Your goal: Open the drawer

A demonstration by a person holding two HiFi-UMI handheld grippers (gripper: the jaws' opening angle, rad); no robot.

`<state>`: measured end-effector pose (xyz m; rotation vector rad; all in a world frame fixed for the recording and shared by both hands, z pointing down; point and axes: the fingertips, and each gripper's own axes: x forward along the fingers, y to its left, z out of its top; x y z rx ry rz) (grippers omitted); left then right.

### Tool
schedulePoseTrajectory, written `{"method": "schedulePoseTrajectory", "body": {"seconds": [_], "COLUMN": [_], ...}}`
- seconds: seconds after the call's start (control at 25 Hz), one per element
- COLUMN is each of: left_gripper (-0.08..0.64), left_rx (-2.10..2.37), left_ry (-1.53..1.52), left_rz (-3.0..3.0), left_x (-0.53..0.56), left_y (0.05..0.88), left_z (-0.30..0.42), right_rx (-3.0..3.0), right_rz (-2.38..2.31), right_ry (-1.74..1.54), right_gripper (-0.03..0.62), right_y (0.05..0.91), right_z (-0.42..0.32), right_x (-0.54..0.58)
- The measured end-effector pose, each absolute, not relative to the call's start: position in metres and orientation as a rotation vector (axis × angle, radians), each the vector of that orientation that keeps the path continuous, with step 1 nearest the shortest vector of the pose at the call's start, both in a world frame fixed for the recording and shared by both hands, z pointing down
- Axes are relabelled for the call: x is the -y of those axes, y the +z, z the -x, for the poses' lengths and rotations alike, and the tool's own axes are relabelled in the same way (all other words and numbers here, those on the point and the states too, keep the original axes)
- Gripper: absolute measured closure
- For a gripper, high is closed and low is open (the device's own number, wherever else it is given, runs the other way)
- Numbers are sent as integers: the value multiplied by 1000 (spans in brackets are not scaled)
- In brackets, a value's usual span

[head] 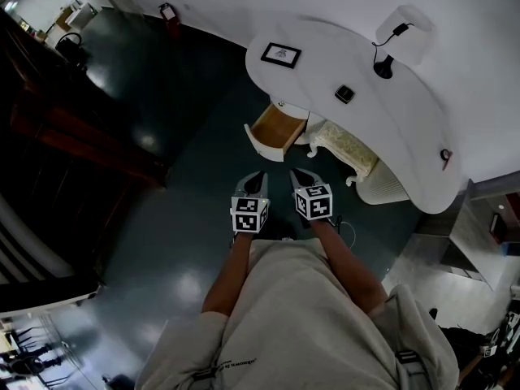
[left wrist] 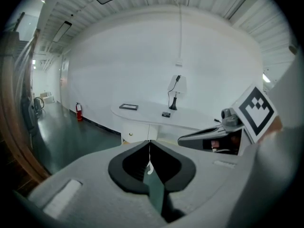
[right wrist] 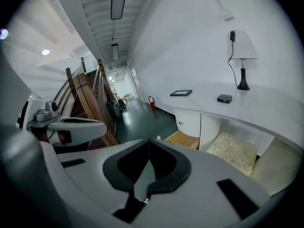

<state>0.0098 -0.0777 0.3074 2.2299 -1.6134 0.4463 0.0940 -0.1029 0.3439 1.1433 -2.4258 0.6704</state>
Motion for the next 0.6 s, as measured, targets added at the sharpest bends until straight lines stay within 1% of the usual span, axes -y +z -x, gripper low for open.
{"method": "schedulePoseTrajectory", "body": {"seconds": [0.2, 0.6], "left_gripper": [549, 549], "left_rx": [1589, 1650], "left_ry": [439, 405], "left_rz": [-2241, -2209], "left_x": [79, 81], "left_y": [310, 306], "left_z": [-24, -30], "right_rx": [2419, 2413], "right_rz": [-1122, -1165], "right_ry": [671, 701], "right_gripper": [574, 574], "right_y": [347, 345], "right_z": [-106, -129], "right_x": [104, 104]}}
